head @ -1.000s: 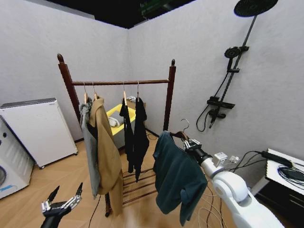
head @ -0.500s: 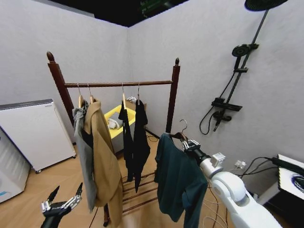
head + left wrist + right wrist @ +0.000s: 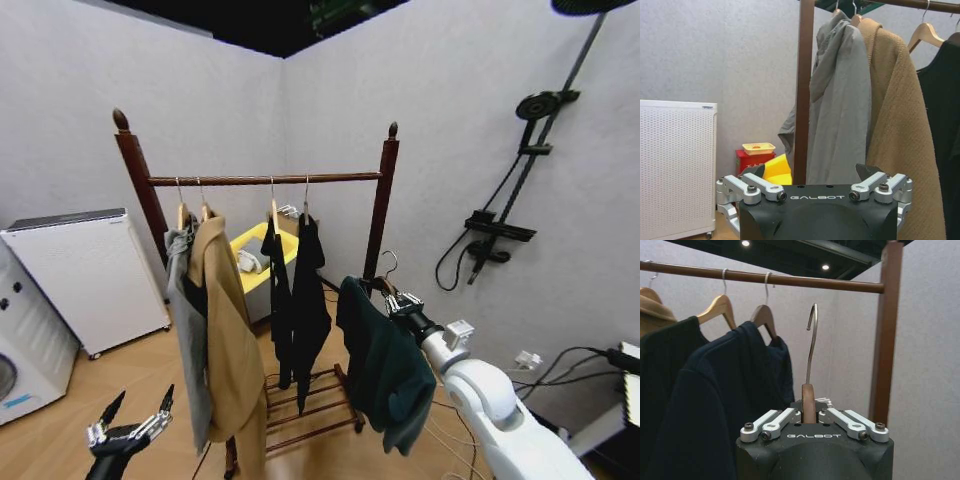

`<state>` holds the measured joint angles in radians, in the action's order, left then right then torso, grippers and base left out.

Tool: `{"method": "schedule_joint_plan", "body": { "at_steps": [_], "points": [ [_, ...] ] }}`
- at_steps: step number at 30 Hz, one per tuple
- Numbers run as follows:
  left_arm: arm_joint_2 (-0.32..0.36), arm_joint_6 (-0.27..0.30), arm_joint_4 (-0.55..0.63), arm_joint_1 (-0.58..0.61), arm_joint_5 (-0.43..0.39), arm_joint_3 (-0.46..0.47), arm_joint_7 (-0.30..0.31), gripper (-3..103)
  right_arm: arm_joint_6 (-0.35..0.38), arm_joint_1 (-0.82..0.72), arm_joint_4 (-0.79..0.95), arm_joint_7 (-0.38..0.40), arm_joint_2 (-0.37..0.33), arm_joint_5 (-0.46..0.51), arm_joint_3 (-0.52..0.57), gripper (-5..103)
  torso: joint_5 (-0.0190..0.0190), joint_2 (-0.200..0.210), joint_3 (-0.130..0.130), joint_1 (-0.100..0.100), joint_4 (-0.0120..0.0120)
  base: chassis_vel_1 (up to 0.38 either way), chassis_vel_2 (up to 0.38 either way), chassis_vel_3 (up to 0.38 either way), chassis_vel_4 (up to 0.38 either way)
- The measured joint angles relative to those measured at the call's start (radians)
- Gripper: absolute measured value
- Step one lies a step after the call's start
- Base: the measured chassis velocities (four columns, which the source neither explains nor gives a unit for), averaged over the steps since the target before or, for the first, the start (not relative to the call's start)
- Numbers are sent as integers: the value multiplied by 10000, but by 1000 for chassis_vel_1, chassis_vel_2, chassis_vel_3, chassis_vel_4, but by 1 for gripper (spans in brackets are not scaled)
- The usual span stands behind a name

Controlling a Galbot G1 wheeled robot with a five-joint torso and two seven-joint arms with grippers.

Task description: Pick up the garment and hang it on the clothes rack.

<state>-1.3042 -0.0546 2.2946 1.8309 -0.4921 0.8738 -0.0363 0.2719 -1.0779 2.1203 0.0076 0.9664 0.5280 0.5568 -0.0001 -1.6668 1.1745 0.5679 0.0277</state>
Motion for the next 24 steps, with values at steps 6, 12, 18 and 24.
{"method": "schedule_joint_plan", "body": {
  "at_steps": [6, 12, 18, 24],
  "points": [
    [0, 0, 0, 0, 0, 0, 0, 100, -28, 54, -60, -17, 4, -38, 18, 9, 1, 3, 2, 9, 6, 19, 14, 20, 10],
    [0, 0, 0, 0, 0, 0, 0, 100, -48, 30, -110, -5, 36, -62, 19, 9, 1, 3, 2, 8, 6, -11, 6, 8, -5],
    [0, 0, 0, 0, 0, 0, 0, 100, -39, 65, -185, -137, 77, -130, -4, 9, 1, 6, 4, 13, 5, -51, 45, 52, -37],
    [0, 0, 0, 0, 0, 0, 0, 100, -100, 77, -315, -332, 104, -205, -4, 9, 1, 4, 2, 9, 6, 0, 0, 0, 0]
  ]
}}
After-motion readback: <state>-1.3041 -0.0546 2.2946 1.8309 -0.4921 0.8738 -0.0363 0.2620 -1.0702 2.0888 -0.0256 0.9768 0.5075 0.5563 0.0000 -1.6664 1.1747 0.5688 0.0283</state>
